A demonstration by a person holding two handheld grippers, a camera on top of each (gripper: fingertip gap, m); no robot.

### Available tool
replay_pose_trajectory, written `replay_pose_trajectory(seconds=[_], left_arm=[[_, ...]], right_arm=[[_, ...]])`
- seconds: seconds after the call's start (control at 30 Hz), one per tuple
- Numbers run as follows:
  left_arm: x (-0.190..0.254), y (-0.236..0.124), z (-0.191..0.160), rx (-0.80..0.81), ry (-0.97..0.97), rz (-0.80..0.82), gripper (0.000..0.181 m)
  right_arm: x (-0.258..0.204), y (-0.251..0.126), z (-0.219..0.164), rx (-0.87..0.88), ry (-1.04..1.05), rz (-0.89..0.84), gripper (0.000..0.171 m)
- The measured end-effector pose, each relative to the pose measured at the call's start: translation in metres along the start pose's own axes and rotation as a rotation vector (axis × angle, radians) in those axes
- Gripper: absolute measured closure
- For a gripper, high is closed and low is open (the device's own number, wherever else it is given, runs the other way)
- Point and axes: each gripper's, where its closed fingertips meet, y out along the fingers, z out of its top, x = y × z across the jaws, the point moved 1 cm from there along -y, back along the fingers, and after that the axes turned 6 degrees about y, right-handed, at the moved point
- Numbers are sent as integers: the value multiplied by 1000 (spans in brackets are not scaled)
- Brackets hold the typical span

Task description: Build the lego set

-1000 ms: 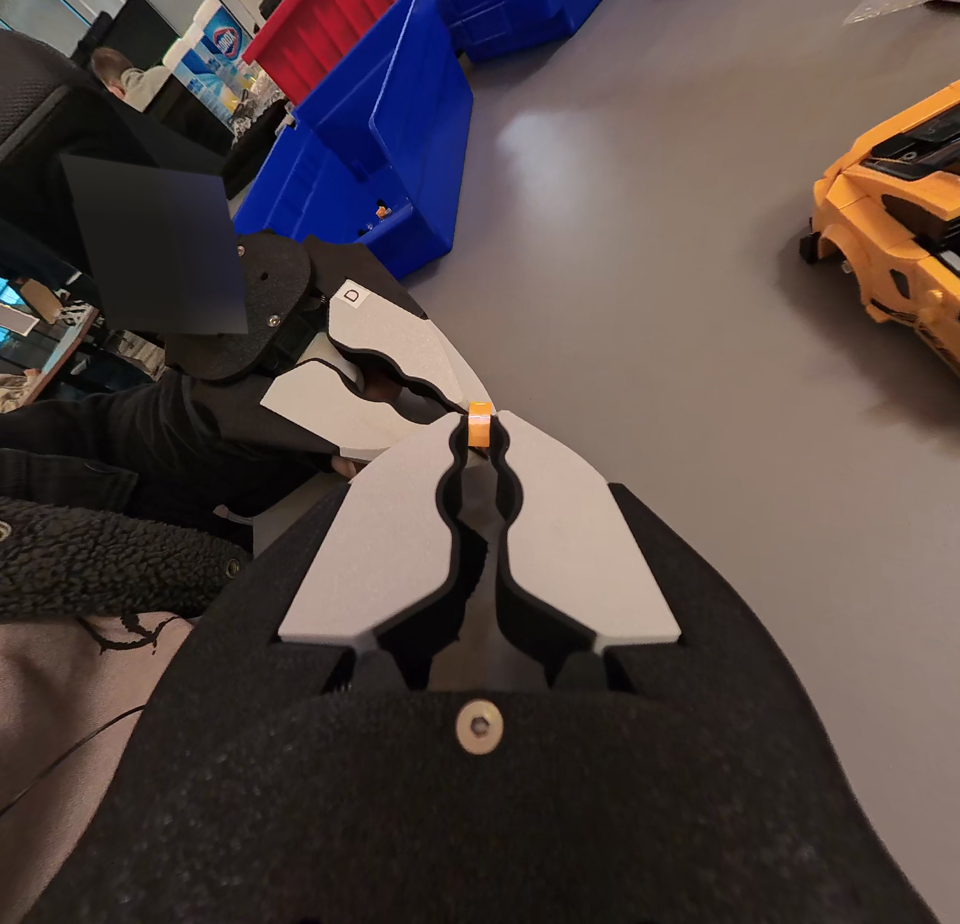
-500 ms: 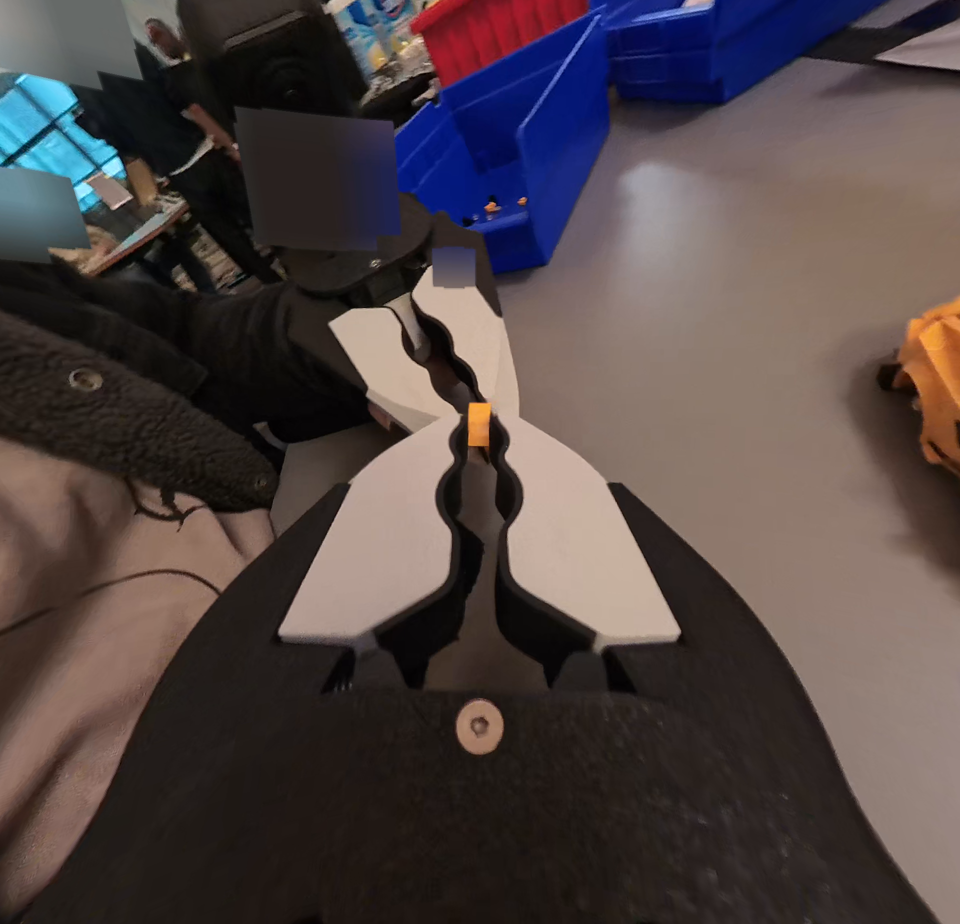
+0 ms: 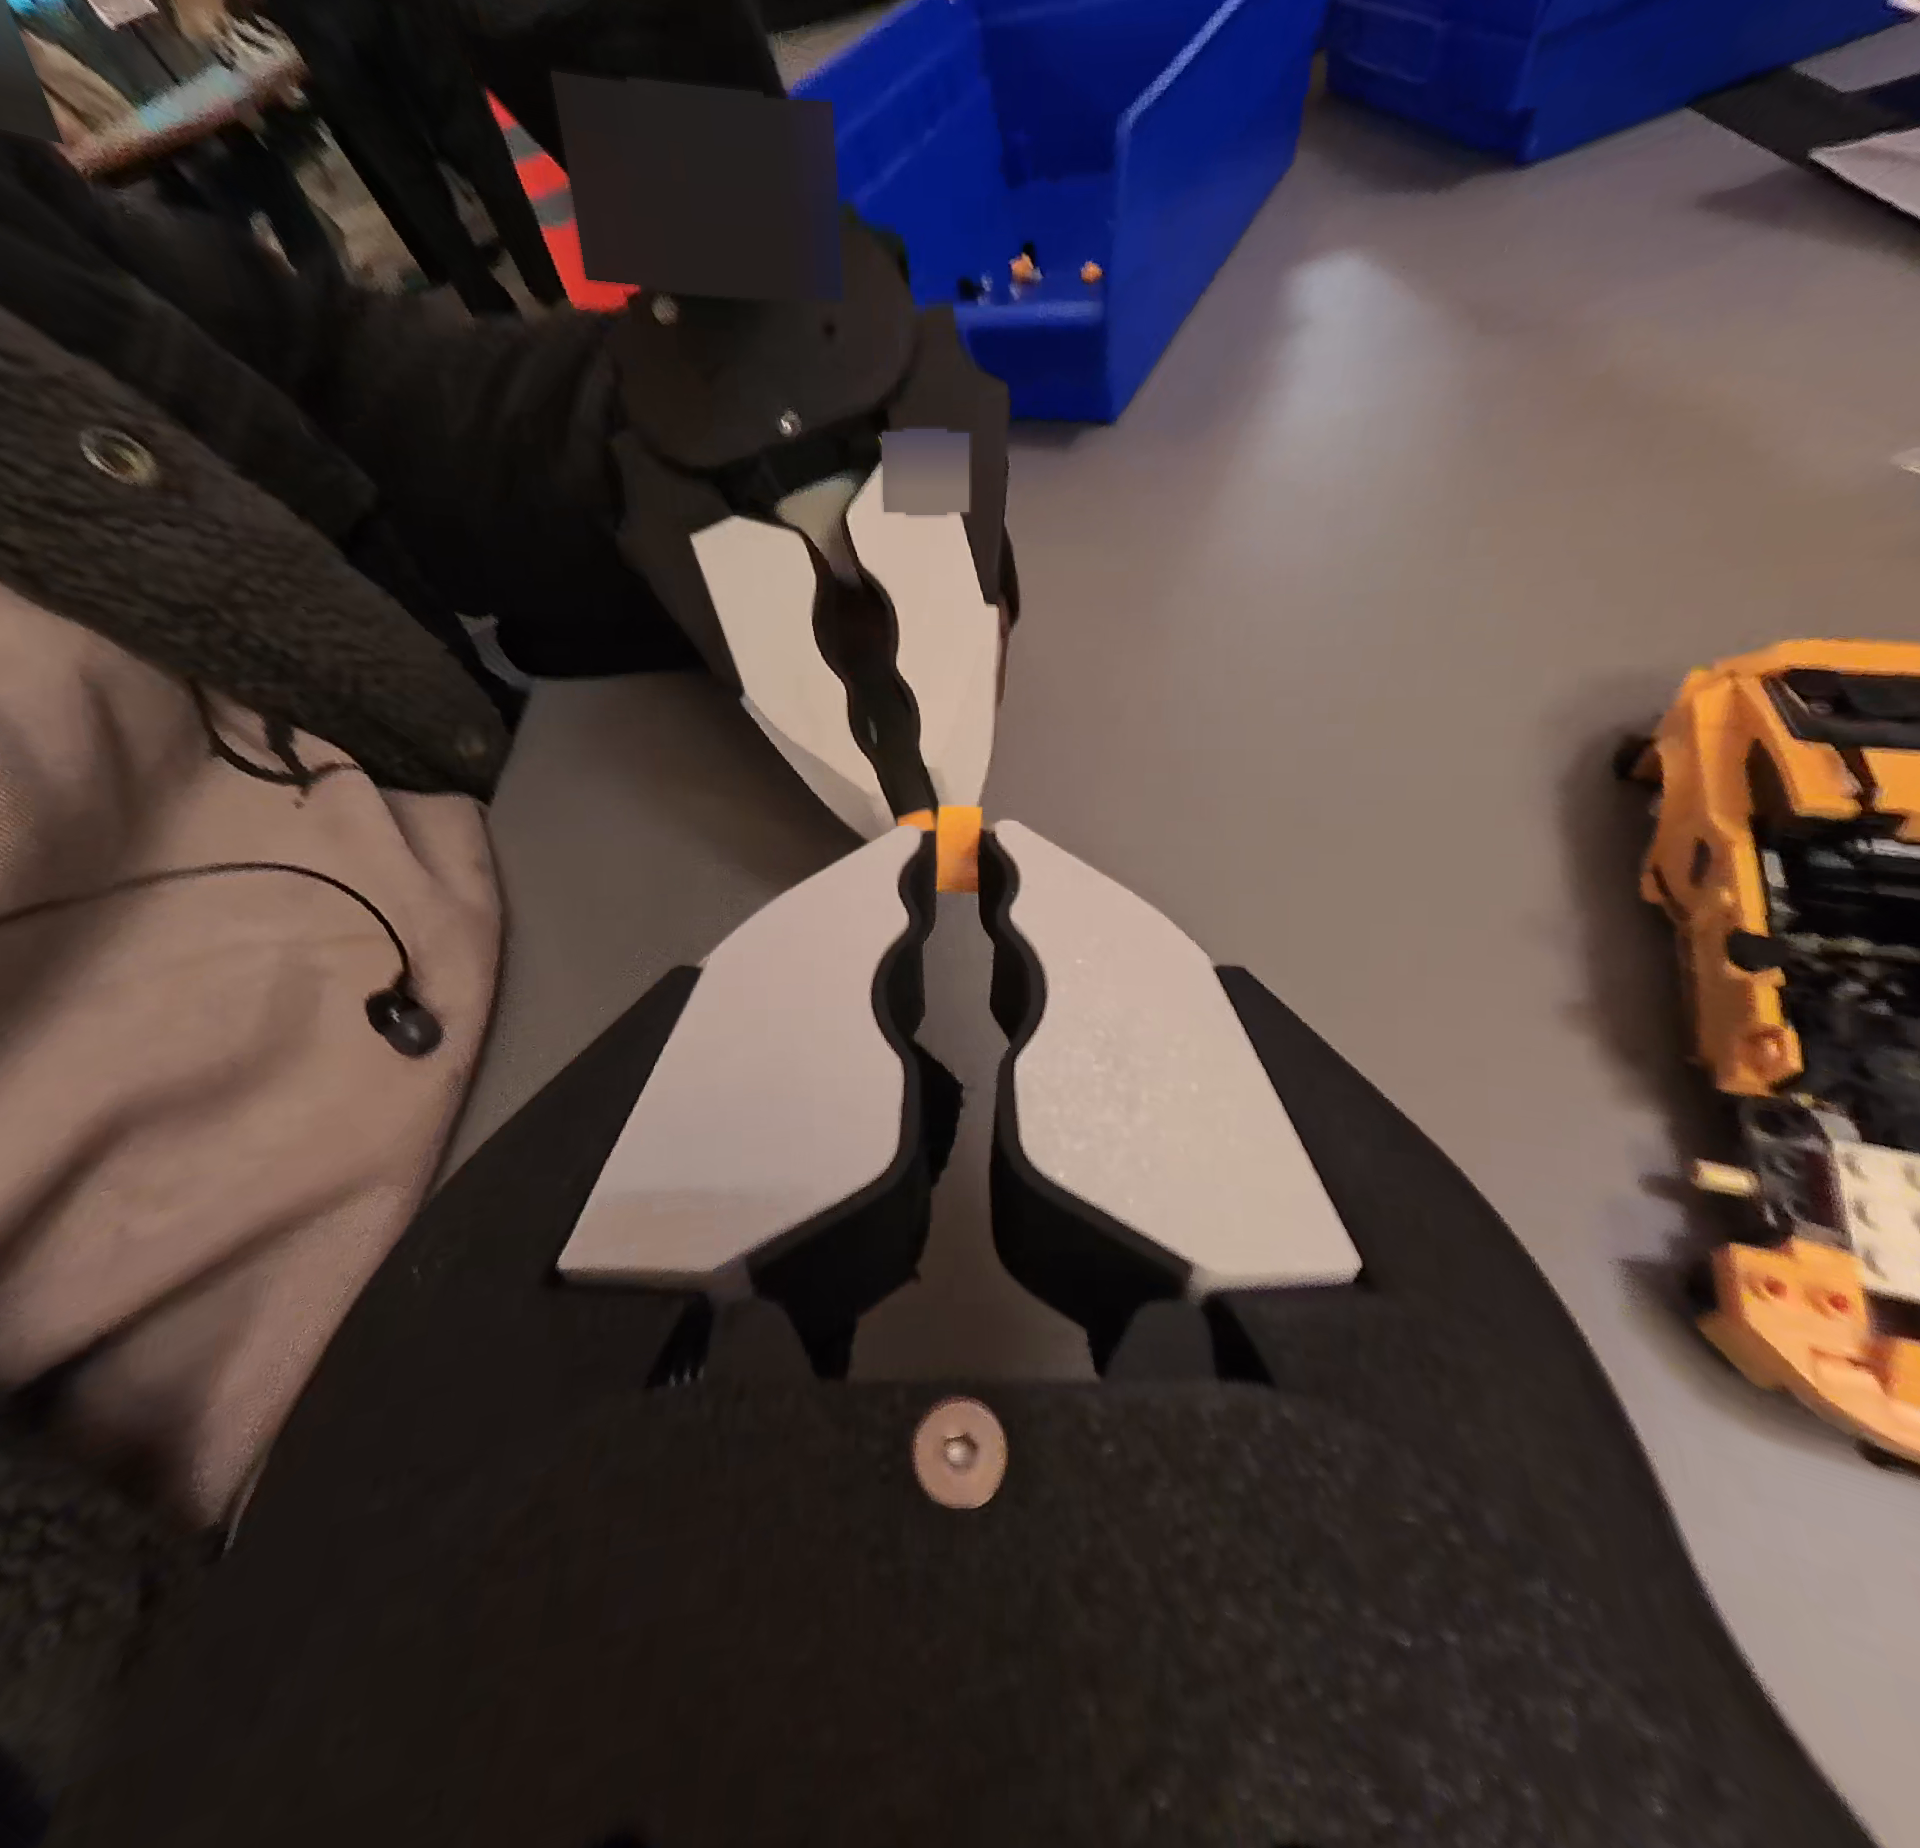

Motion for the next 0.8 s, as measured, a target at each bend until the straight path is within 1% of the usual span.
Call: replay_pose_trajectory(seconds=[0.13,0.3,0.53,0.67,0.8], left_arm=[[6,8,-13,-165,161,-123,174],[9,19,-26,-387,372,-295,174],[5,30,-21,-620,688,-456,174],[2,35,-19,-659,777,-493,171],[-1,37,-18,-617,758,-471,164]], right_arm=[[6,-6,-19,-79,-4,-23,164],[3,-13,-36,-138,-28,-13,164],[2,-26,-47,-179,-49,1,164],[0,-32,-50,-182,-58,18,164],[-2,-32,-53,-190,-63,27,164]])
